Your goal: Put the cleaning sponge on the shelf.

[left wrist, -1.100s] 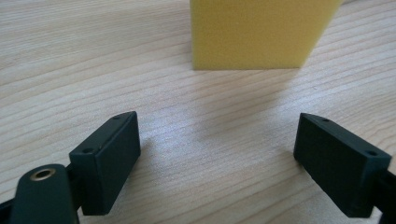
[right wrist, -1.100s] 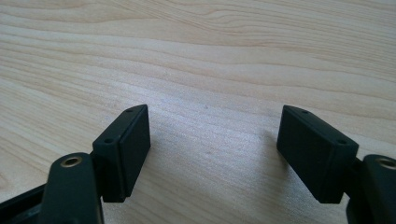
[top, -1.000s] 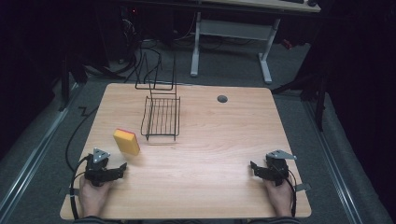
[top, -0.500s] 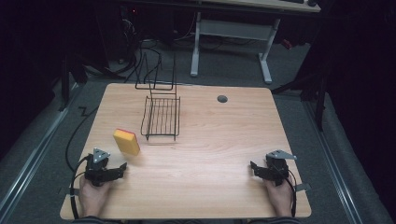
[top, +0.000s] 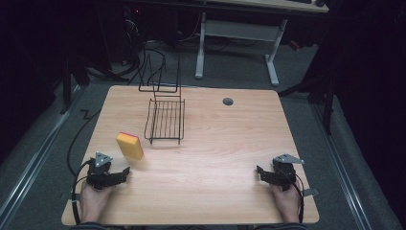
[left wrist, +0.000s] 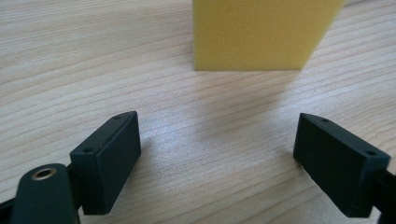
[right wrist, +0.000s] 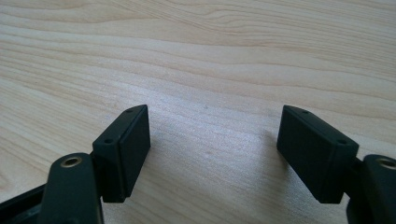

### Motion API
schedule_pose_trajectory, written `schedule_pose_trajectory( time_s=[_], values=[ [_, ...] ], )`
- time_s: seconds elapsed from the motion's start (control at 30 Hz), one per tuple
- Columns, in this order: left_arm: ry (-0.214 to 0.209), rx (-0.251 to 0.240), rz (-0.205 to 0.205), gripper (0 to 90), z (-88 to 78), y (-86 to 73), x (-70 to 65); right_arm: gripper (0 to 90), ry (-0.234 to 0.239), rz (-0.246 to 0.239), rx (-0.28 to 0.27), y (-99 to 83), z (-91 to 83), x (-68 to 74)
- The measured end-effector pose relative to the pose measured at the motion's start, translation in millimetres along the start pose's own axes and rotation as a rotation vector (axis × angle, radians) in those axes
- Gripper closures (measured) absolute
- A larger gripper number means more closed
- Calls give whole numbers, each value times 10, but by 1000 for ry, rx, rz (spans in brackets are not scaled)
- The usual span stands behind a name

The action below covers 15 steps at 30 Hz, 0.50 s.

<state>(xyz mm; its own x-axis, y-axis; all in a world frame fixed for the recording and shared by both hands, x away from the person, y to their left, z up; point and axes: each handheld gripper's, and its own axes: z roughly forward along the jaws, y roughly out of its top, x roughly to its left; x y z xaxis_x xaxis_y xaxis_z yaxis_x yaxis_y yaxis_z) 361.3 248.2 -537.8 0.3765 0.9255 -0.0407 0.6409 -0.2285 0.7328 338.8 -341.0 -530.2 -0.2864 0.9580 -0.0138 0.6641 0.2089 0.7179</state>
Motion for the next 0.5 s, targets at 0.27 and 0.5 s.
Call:
schedule_pose_trajectory(
  time_s=[0.27, 0.5],
  values=[
    [19, 9, 16, 147, 11, 4, -27, 260, -1, -3, 0, 0, 0, 0],
    [15, 12, -1, 87, 17, 9, -13, 260, -1, -3, 1, 0, 0, 0]
  ],
)
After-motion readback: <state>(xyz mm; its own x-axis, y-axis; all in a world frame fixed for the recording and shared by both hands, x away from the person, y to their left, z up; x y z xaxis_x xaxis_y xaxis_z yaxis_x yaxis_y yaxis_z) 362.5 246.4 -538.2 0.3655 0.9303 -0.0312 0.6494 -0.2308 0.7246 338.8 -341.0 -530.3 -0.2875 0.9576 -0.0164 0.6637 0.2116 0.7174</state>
